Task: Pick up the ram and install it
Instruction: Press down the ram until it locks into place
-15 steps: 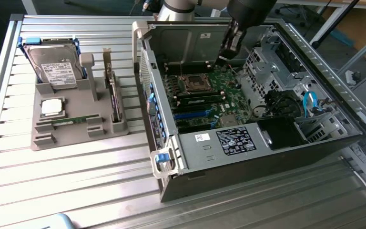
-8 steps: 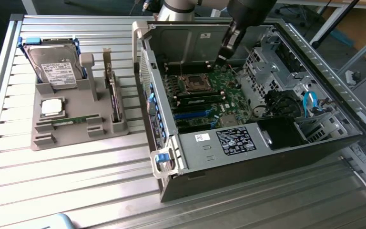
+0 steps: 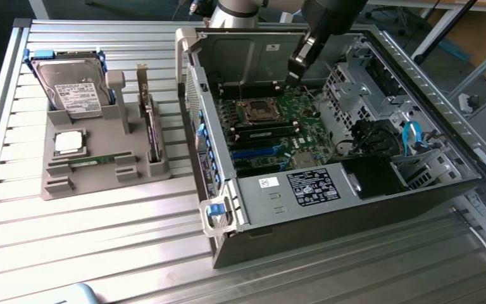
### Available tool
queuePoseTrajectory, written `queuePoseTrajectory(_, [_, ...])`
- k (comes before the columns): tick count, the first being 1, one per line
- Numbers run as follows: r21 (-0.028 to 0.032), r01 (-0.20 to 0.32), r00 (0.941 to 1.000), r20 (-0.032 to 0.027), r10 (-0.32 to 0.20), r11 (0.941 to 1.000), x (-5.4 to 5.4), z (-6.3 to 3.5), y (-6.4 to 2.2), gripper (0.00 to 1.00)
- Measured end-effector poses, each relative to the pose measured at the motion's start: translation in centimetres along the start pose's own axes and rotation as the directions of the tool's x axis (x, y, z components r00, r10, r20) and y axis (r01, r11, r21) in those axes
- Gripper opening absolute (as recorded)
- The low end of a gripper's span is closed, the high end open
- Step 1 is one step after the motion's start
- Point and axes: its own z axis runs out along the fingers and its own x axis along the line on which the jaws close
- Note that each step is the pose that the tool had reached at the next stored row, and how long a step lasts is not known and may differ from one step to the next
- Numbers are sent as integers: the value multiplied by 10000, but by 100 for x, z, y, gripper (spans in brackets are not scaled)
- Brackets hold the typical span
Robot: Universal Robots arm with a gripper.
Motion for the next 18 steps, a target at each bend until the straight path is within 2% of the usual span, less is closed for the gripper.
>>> queuePoseTrajectory(5, [2,-683,9977,33,683,9977,0,0,0,11])
queuePoseTrajectory(9, [2,-1216,9926,58,1216,9926,0,0,0,11])
queuePoseTrajectory(14, [0,-1895,9818,90,1895,9819,0,0,0,11])
queuePoseTrajectory(18, [-4,-2430,9699,117,2430,9700,0,0,0,11])
